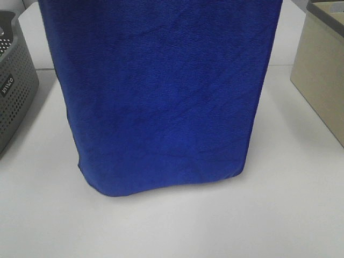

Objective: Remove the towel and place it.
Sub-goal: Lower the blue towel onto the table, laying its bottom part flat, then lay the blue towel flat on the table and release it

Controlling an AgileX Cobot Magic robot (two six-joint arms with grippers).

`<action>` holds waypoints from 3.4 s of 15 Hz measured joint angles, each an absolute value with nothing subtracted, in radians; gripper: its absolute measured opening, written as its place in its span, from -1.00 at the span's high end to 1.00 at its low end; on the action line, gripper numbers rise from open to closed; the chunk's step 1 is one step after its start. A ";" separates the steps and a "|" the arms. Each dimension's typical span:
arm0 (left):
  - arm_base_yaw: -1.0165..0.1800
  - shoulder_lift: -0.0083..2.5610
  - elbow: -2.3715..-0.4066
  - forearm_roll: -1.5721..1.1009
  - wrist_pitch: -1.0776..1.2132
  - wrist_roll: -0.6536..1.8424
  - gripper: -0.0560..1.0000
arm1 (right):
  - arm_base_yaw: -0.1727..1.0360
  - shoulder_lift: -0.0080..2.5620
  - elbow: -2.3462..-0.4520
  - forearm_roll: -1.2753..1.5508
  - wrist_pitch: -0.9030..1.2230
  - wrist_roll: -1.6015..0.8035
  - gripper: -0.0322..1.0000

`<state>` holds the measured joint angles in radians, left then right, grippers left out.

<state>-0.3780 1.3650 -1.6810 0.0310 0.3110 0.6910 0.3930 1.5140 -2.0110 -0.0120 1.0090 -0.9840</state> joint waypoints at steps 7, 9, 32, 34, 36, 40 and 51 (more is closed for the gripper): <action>-0.355 1.608 -1.692 0.081 -0.111 0.726 0.89 | 0.387 1.746 -2.011 -0.122 0.484 -0.984 0.91; -0.355 1.711 -1.788 0.091 -0.184 0.754 0.89 | 0.356 1.799 -2.011 -0.124 0.289 -0.984 0.91; -0.401 1.895 -2.068 -0.052 1.211 0.684 0.89 | 0.205 1.749 -1.816 0.126 1.218 -0.788 0.91; -0.401 1.841 -1.948 -0.068 1.211 0.681 0.89 | 0.205 1.714 -1.736 0.176 1.218 -0.761 0.91; -0.401 1.785 -1.808 -0.084 1.212 0.680 0.89 | 0.205 1.687 -1.649 0.239 1.217 -0.734 0.91; -0.401 1.666 -1.546 -0.170 1.212 0.696 0.89 | 0.205 1.611 -1.374 0.307 1.215 -0.702 0.91; -0.433 1.529 -1.022 -0.346 1.210 0.708 0.89 | 0.205 1.484 -0.911 0.422 1.215 -0.666 0.91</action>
<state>-0.4330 1.5290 -1.0220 -0.3460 1.2100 0.7080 0.2050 1.4840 -0.9110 0.4220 1.2150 -0.6660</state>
